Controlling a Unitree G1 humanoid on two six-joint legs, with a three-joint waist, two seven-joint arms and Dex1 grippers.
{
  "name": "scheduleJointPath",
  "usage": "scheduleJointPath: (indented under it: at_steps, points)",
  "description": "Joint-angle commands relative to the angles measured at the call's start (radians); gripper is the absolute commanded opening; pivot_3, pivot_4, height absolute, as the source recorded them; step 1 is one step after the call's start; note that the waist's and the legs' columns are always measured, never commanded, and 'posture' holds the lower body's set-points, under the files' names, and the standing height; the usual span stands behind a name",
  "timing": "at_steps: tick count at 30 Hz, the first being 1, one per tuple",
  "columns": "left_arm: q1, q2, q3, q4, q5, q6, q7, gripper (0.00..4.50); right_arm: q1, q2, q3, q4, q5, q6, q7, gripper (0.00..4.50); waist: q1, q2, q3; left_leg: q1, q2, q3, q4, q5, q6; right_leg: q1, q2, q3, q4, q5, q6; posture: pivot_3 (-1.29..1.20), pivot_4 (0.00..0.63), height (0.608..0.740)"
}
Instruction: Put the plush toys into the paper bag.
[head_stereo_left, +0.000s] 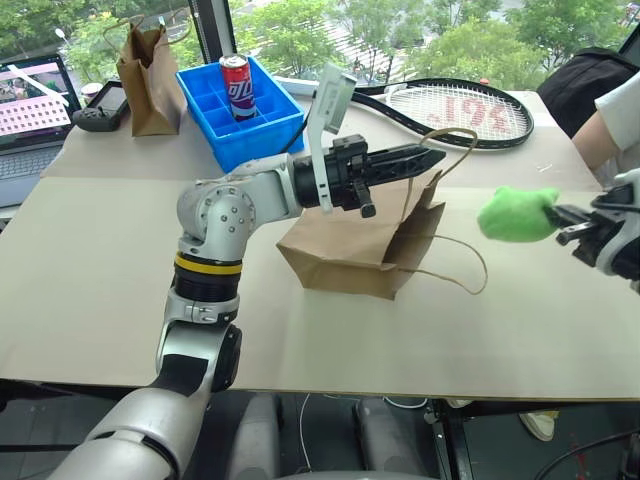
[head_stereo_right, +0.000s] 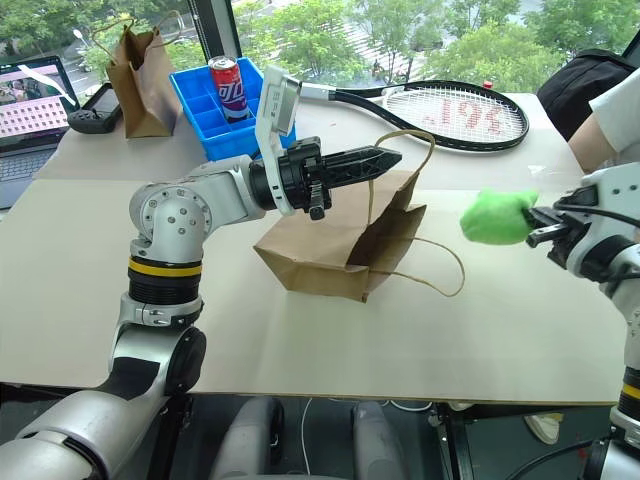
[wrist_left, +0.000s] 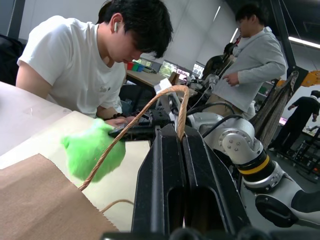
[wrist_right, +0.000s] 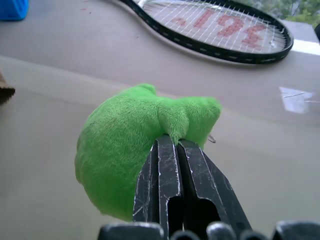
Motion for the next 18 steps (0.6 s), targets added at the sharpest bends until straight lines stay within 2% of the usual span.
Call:
scheduleJointPath:
  at_steps: [1,5,10,18]
  points:
    - [-0.02,0.006,0.001,-0.004,-0.005,-0.02,-0.019,0.0,-0.044,-0.028,-0.043,-0.201,0.126,0.087,0.007,0.01,0.001,0.0,0.0,0.0,0.0,0.0,0.0,0.0,0.0,0.0,0.0,0.0,0.0,0.0,0.0,0.0,0.15,0.656]
    - [-0.023,0.014,0.007,0.007,-0.003,-0.023,-0.025,0.0,-0.031,-0.006,-0.029,-0.325,0.205,0.181,-0.038,0.01,0.004,0.0,0.0,0.0,0.0,-0.001,0.0,0.0,0.0,0.0,0.0,0.0,0.0,0.0,0.0,0.0,0.15,0.656]
    - [-0.013,0.008,-0.001,-0.002,-0.006,-0.019,-0.023,0.0,-0.045,0.075,0.049,-0.497,0.335,0.315,-0.134,0.01,0.007,0.0,0.0,-0.001,0.0,-0.001,0.0,0.0,0.0,0.001,0.0,0.0,-0.001,0.0,0.0,0.0,0.15,0.656]
    - [-0.013,-0.008,0.002,-0.009,-0.014,-0.019,-0.008,0.0,-0.034,0.168,0.143,-0.563,0.412,0.377,-0.236,0.01,0.007,0.0,0.0,-0.001,0.0,-0.001,0.0,0.0,0.0,0.0,0.0,0.0,-0.001,0.0,0.0,0.0,0.15,0.656]
